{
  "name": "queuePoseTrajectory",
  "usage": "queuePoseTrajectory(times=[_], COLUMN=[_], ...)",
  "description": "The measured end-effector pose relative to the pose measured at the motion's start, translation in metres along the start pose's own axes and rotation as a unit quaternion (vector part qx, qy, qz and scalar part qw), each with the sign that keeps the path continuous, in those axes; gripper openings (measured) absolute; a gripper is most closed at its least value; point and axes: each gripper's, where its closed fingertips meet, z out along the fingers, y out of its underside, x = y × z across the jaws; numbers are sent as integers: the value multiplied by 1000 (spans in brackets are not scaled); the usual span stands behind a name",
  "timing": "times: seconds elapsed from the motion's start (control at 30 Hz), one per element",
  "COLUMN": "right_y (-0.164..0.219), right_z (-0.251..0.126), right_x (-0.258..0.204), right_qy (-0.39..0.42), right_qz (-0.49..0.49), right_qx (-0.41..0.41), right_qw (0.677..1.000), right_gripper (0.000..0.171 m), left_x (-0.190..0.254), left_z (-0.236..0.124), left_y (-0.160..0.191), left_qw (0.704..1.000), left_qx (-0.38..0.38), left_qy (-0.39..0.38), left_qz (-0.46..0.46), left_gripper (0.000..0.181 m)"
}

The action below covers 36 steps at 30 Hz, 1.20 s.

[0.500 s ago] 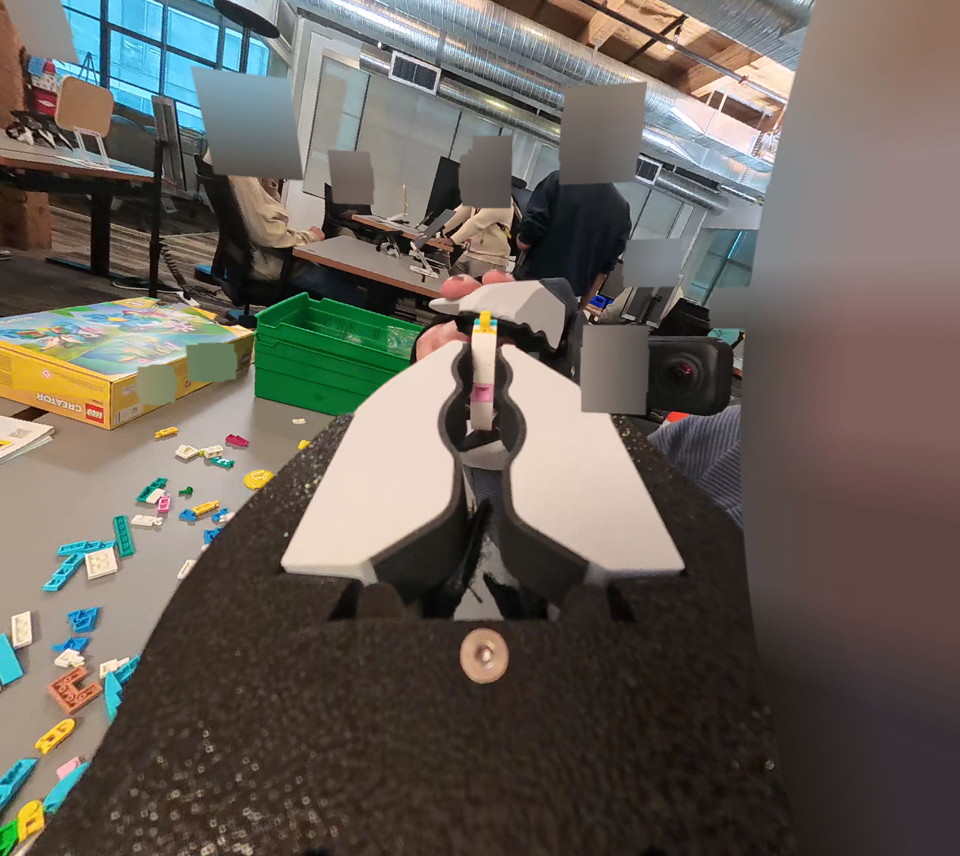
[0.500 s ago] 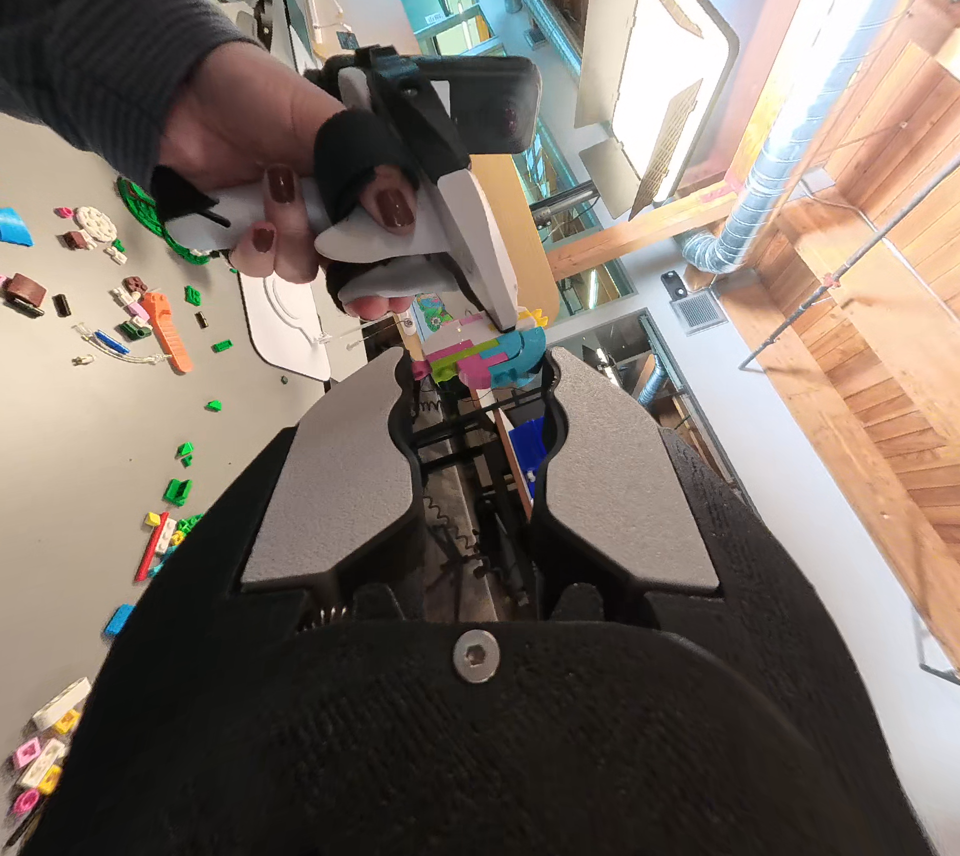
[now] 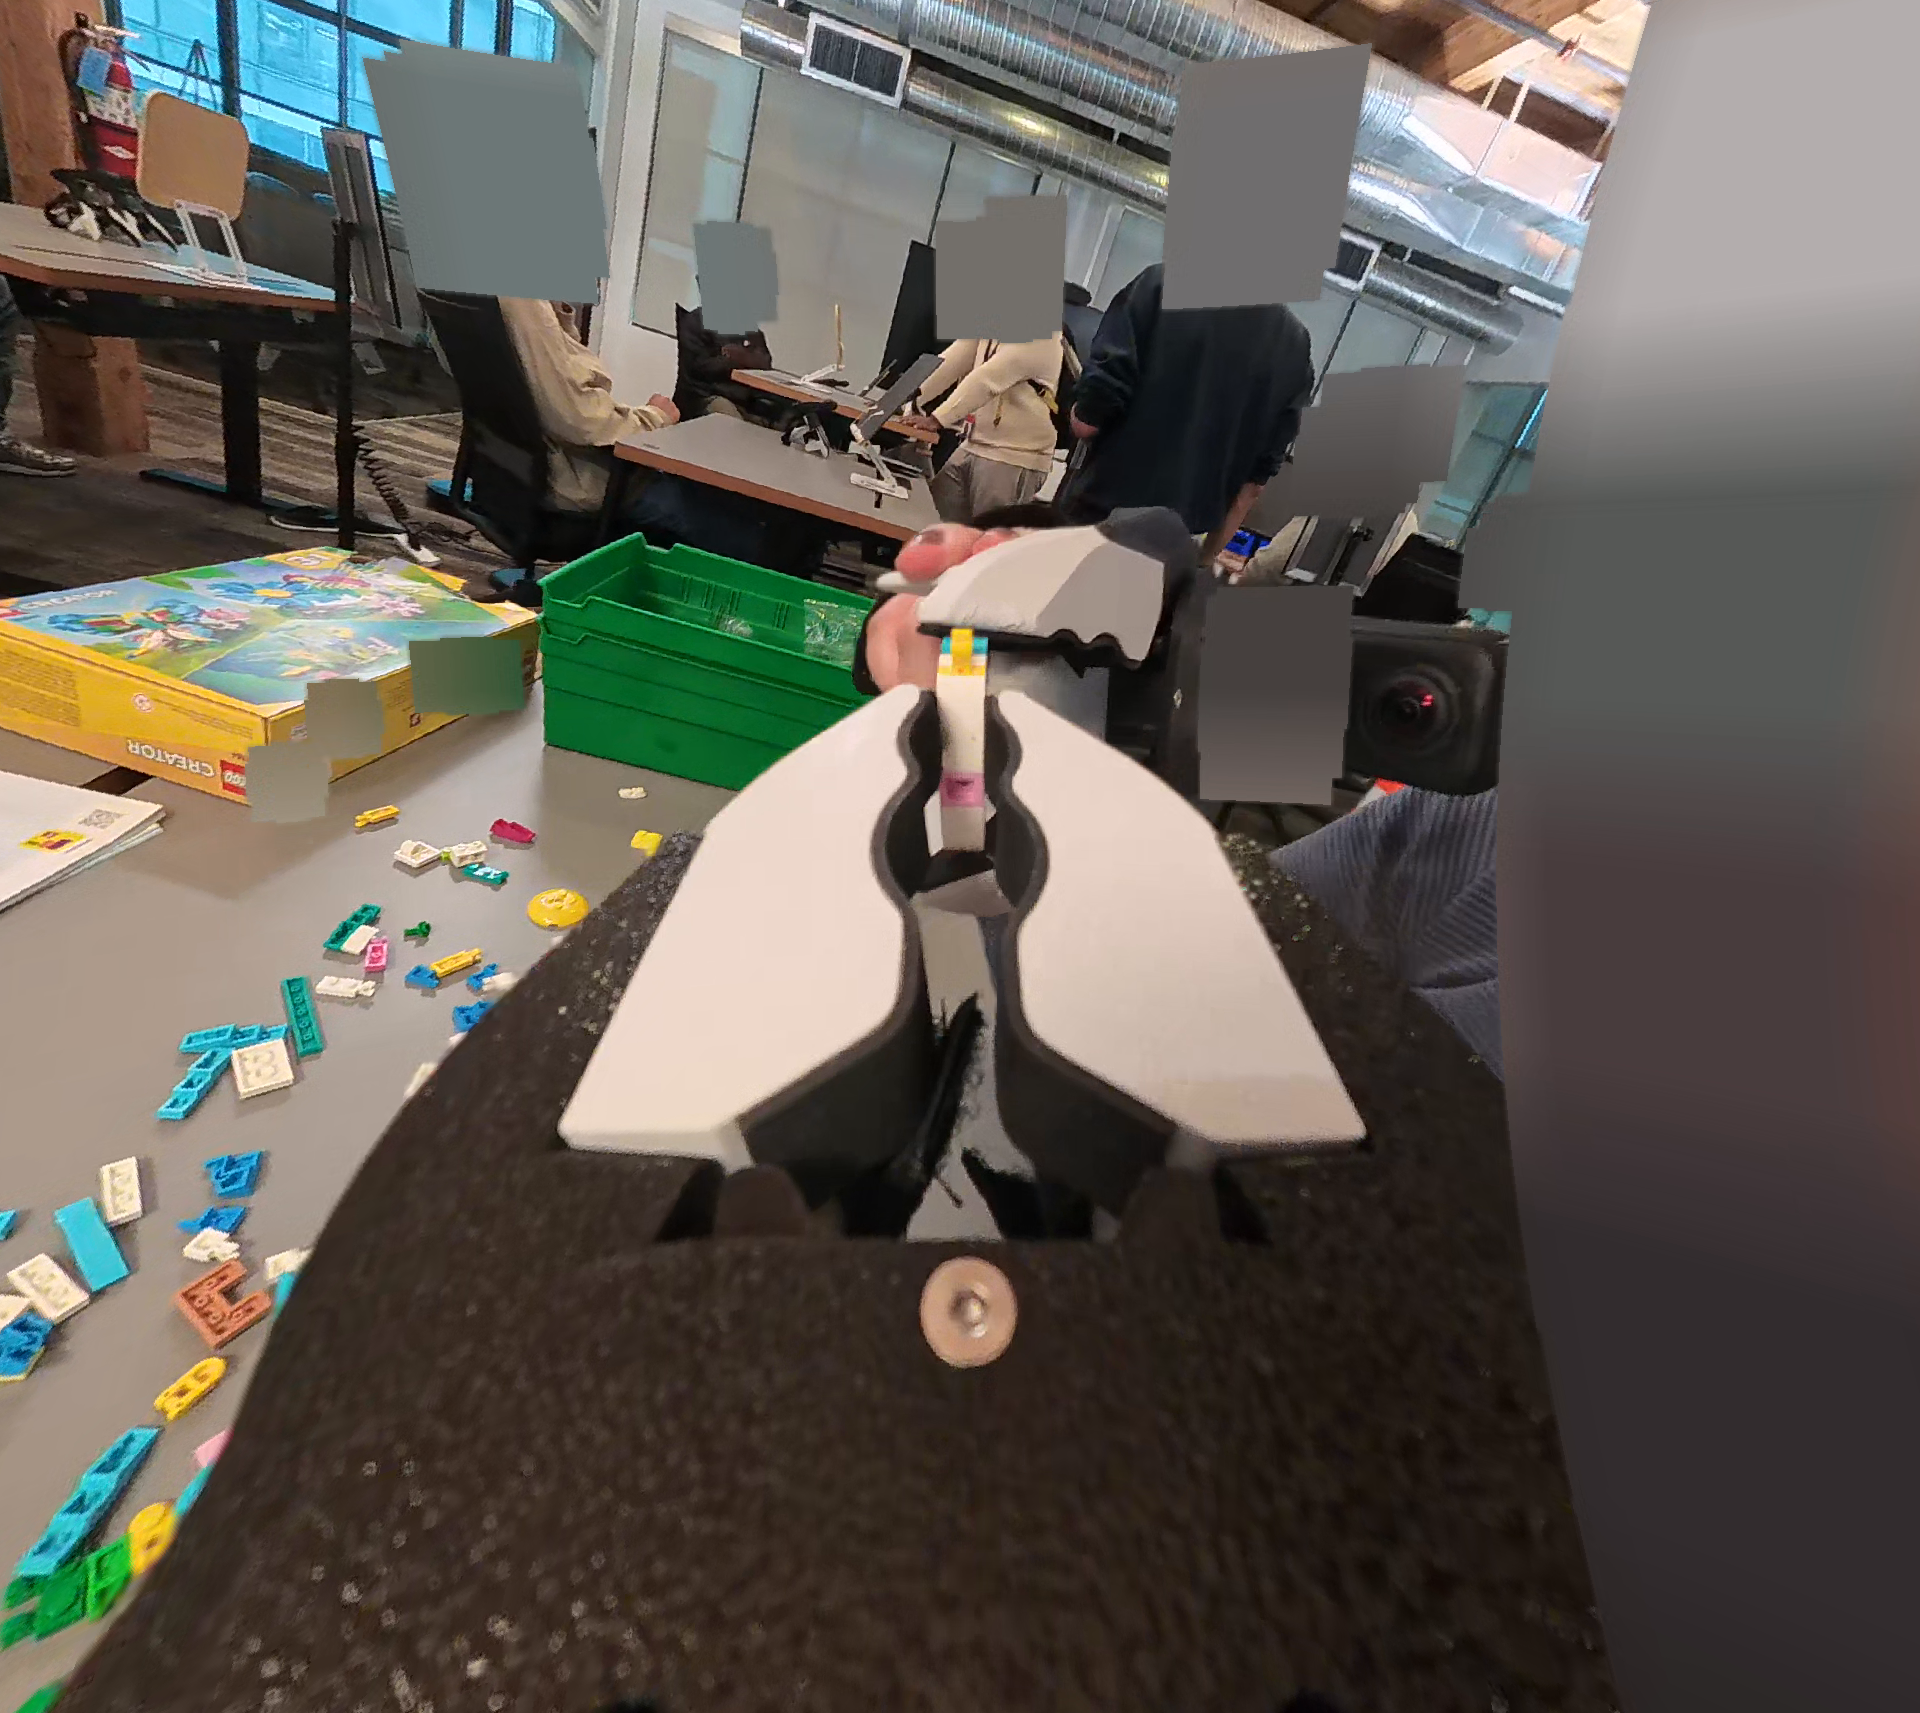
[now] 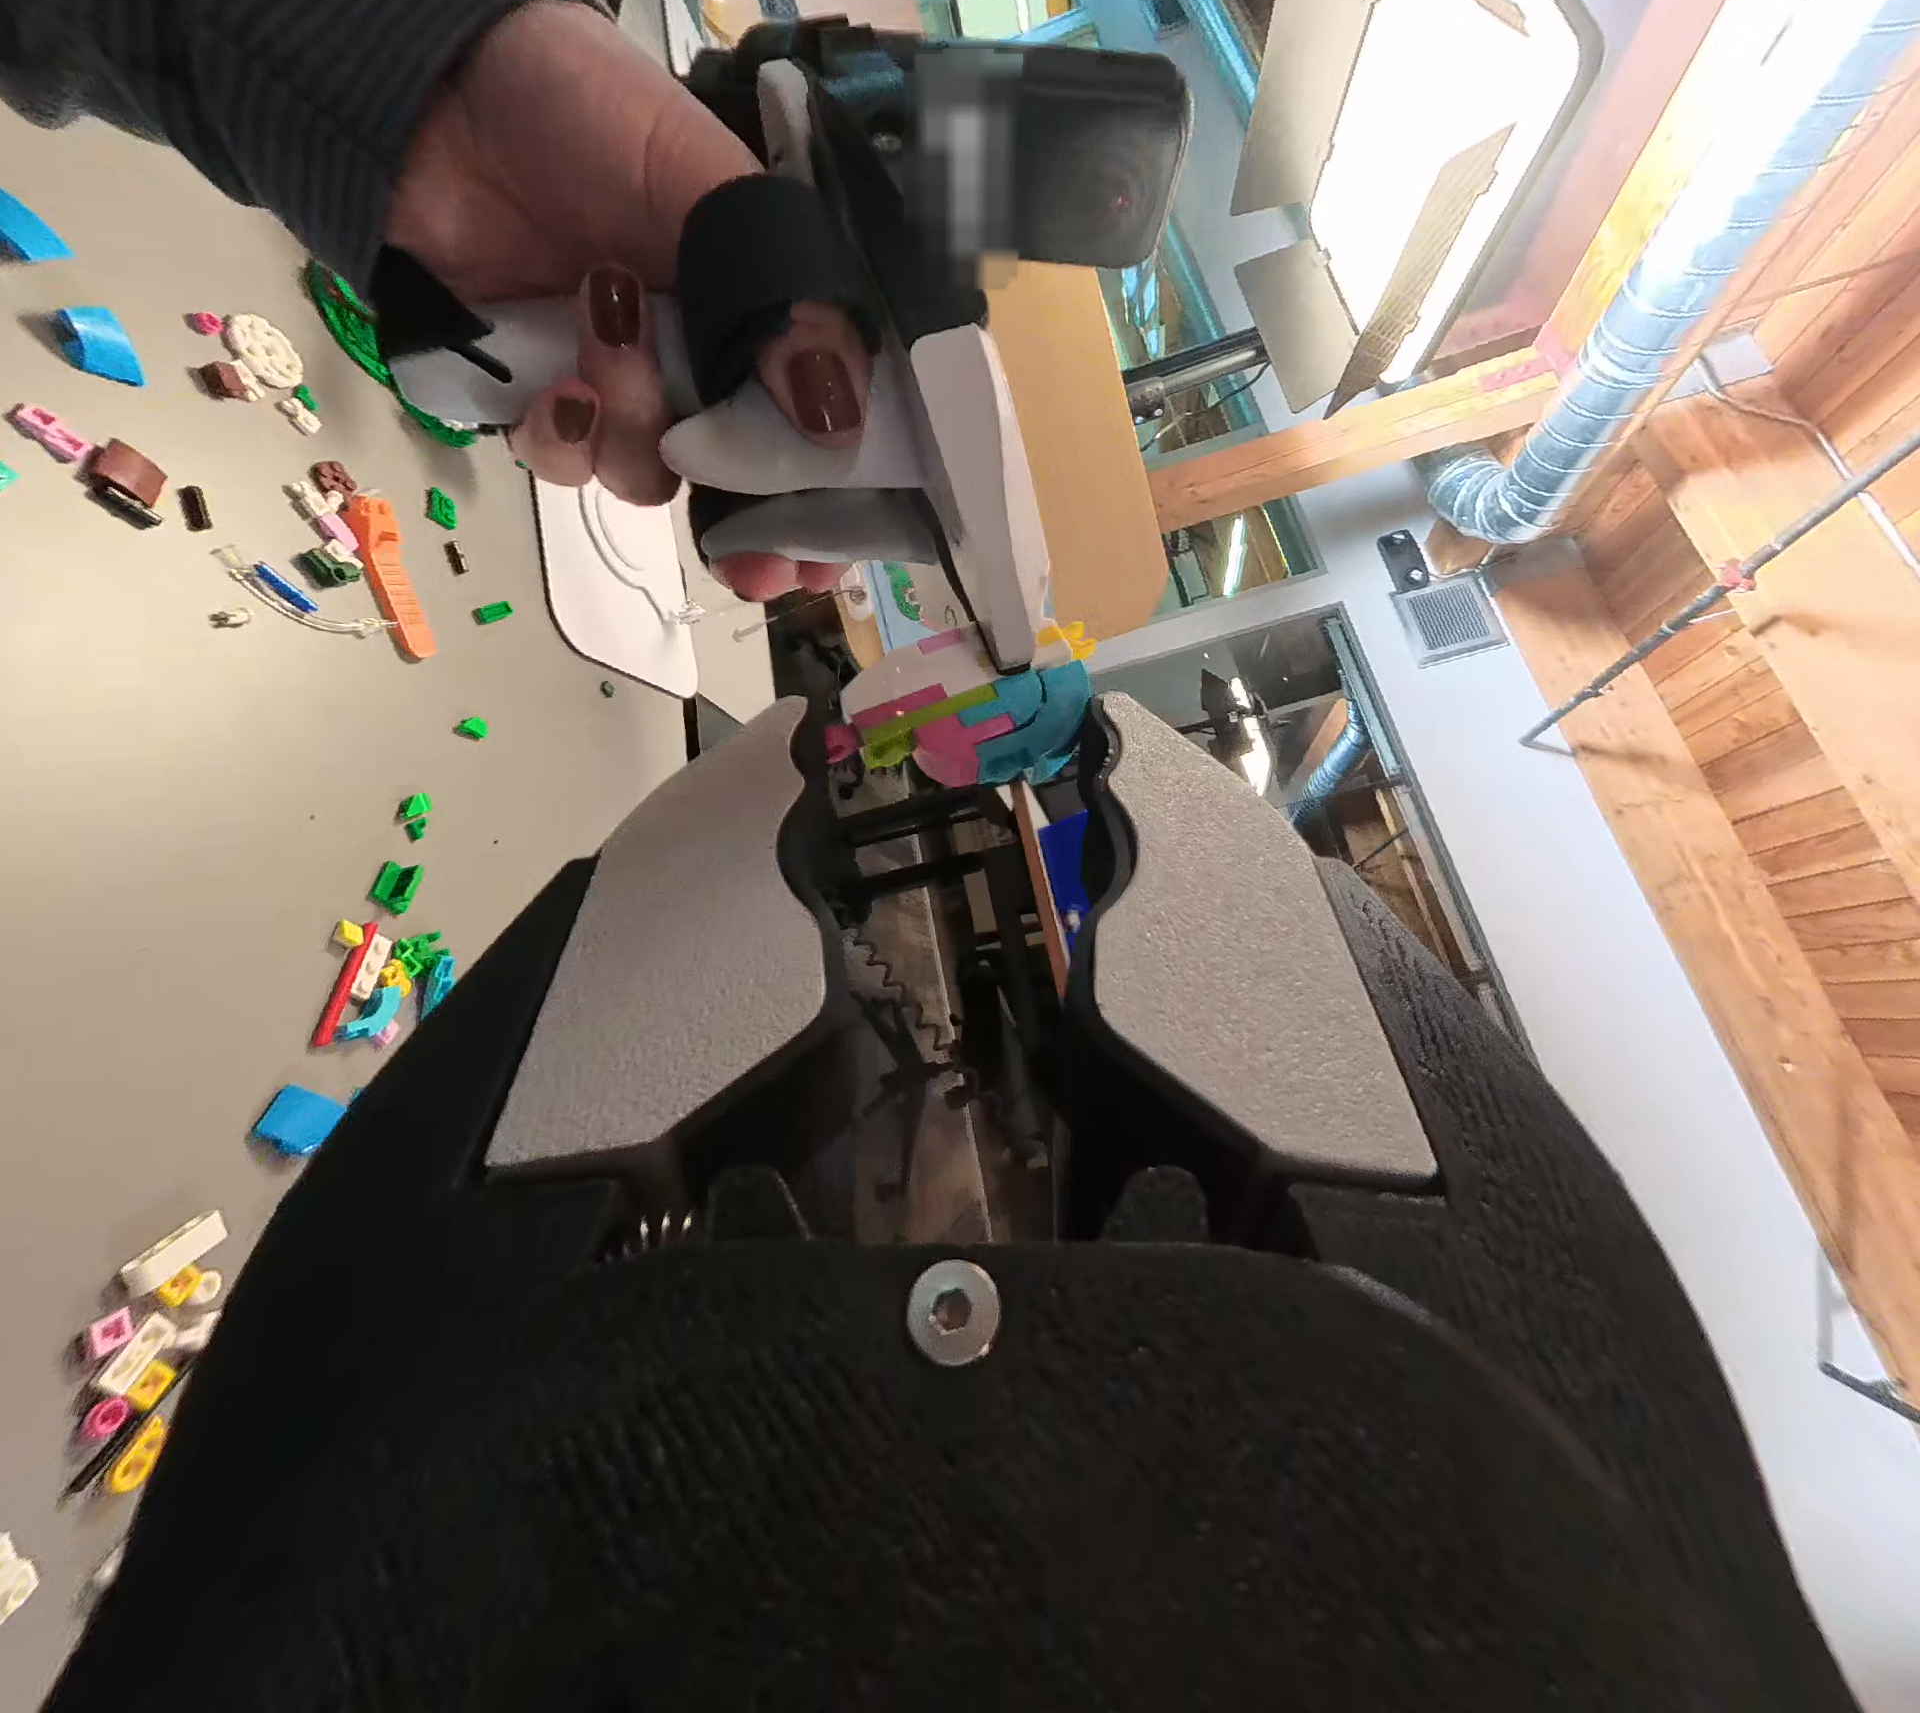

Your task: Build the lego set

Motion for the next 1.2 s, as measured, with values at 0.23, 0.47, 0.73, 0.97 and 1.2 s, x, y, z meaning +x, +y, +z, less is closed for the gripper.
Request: queuePoseTrajectory(times=[0.23, 0.47, 0.73, 0.97, 1.2], right_y=[0, -2, 3, 16, 18], right_z=[-3, 3, 12, 23, 21], right_x=[-4, 6, 29, 26, 30], right_qy=[-19, 15, 84, 132, 170], right_qz=[5, 41, 157, 120, 104], right_qx=[7, 12, -18, -108, -136], right_qw=[1000, 999, 984, 978, 970], right_gripper=[45, 45, 50, 48, 30], left_x=[1, 0, -17, -18, -22], left_z=[2, 1, -17, -12, -9], left_y=[4, -7, -38, -35, -31], left_qw=[1000, 999, 979, 975, 971], left_qx=[-14, 34, 183, 208, 218], left_qy=[2, 2, -64, -60, -78], left_qz=[12, 14, 67, 57, 62], left_gripper=[7, 7, 8, 8, 8])
